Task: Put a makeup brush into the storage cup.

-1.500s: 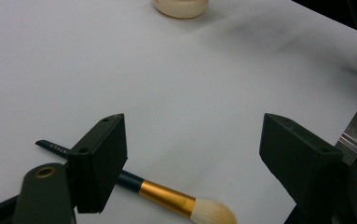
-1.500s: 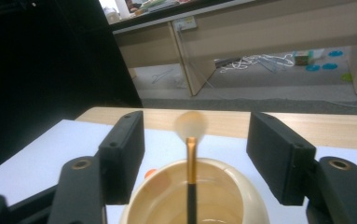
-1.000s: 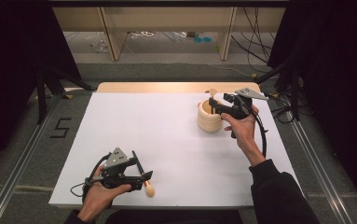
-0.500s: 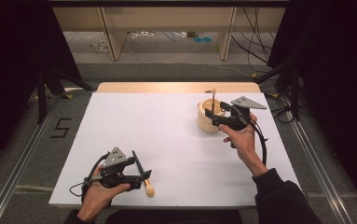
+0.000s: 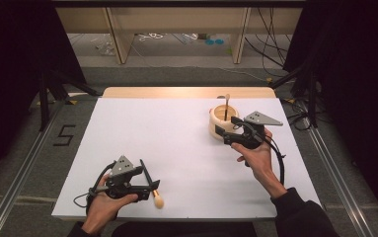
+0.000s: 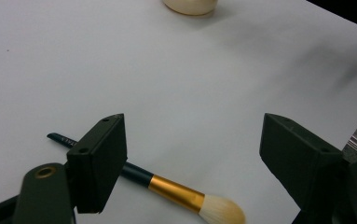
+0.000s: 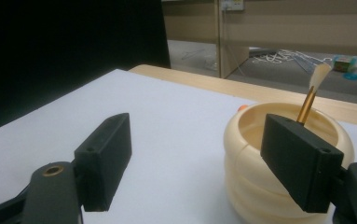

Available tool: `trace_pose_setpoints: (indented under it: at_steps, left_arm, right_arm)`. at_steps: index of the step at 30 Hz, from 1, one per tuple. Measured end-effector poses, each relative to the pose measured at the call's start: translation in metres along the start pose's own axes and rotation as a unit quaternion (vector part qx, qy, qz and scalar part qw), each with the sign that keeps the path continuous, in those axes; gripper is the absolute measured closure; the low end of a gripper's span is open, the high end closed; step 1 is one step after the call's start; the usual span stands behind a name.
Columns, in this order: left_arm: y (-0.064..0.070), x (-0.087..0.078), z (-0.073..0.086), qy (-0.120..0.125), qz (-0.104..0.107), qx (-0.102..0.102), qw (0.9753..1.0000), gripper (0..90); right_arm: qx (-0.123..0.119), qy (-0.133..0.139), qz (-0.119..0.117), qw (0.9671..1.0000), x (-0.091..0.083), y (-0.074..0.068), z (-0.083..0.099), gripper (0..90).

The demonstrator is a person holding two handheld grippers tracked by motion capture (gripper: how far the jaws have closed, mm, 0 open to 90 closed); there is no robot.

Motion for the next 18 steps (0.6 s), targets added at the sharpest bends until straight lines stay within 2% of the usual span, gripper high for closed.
trace_pose_setpoints:
  at_steps: [1, 2, 5, 13, 18]
  left_arm:
    - [0.000, 0.000, 0.000, -0.001, 0.000, 0.000, 1.0000, 22.9]
    - [0.000, 0.000, 0.000, -0.001, 0.000, -0.001, 1.0000, 22.9]
    - [0.000, 0.000, 0.000, -0.001, 0.000, 0.001, 1.0000, 22.8]
    - [-0.001, -0.001, 0.000, 0.001, 0.002, 0.001, 1.0000, 22.8]
    - [-0.001, -0.002, -0.001, 0.001, -0.001, -0.001, 1.0000, 22.7]
  right_arm:
    - [-0.003, -0.006, 0.001, 1.0000, -0.002, -0.001, 0.001, 25.4]
    - [0.000, 0.001, -0.003, 1.0000, -0.002, -0.003, 0.002, 25.4]
    - [-0.001, -0.009, -0.004, 1.0000, -0.005, -0.005, 0.006, 25.4]
    - [0.006, -0.008, -0.014, 0.9998, -0.013, -0.015, 0.013, 23.4]
    - [0.002, -0.014, -0.018, 0.9997, -0.019, -0.021, 0.019, 22.3]
Point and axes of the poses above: each handheld gripper's, and its own axes: x roughly forward along the jaws, z roughly out of its underside, y roughly to its right, the point moved 6 cm from there along x, roughly forward along the jaws, and after that the axes turned 2 degrees about -y, right-handed, at the moved point
